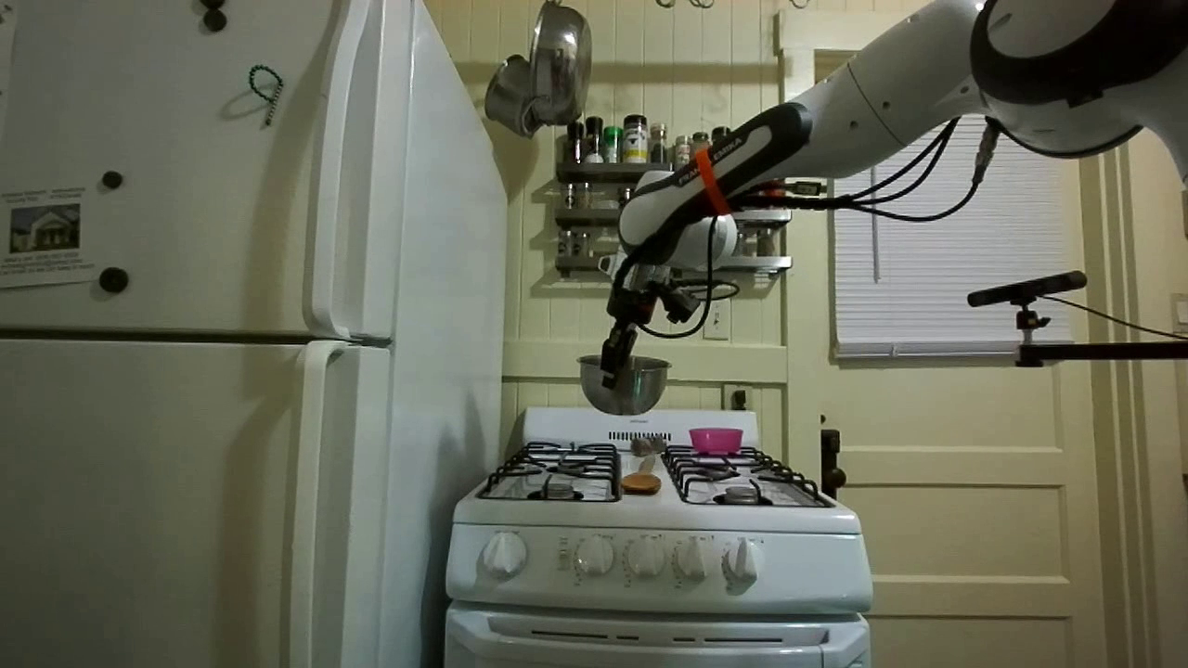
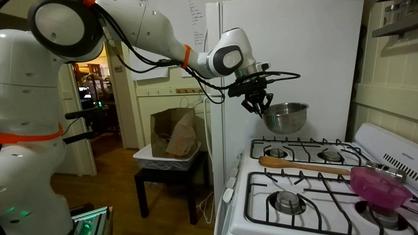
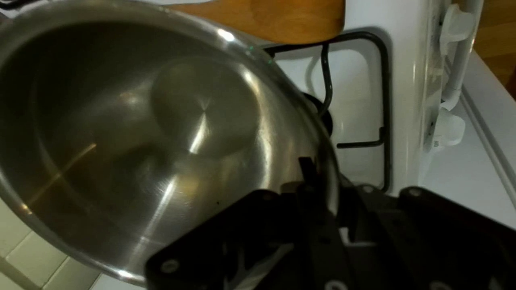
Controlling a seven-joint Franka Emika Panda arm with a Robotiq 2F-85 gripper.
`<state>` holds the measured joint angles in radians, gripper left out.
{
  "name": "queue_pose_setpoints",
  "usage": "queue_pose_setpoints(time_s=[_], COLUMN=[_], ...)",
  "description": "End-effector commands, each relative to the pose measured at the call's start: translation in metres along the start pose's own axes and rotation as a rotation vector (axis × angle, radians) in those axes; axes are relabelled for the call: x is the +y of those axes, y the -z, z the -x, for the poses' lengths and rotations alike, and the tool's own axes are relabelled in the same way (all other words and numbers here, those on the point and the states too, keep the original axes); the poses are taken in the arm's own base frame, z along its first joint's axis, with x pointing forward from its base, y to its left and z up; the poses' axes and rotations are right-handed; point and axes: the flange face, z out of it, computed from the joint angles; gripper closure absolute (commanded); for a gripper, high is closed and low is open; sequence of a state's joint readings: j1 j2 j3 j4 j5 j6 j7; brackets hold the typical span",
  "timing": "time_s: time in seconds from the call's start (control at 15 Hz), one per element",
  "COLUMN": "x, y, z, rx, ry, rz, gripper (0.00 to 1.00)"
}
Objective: Move the silver bowl to the left
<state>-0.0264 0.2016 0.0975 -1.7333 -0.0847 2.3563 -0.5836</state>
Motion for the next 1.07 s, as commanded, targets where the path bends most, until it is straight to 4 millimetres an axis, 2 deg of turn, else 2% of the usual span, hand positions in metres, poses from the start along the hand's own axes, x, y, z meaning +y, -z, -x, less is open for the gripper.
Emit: queue_pose_setpoints(time_s=[0.0,0.07,0.27,0.53,0.73,1.0], x=[0.001,0.002,-0.014,-0.032,-0.039,-0.038], y=[0.001,0.001,-0.016,-0.032,-0.044,-0.052], z=[0.0,0.0,-0.02,-0.036,-0.041,-0.034], rx=[-0.001,-0.001,0.04,0.099,0.119,0.085], ry=[0.002,0.003,0.084,0.182,0.229,0.253], rz=[0.001,0.001,-0.052,-0.161,-0.225,-0.273], gripper=[0.93,0.98,0.98,0.98,0.98,0.98])
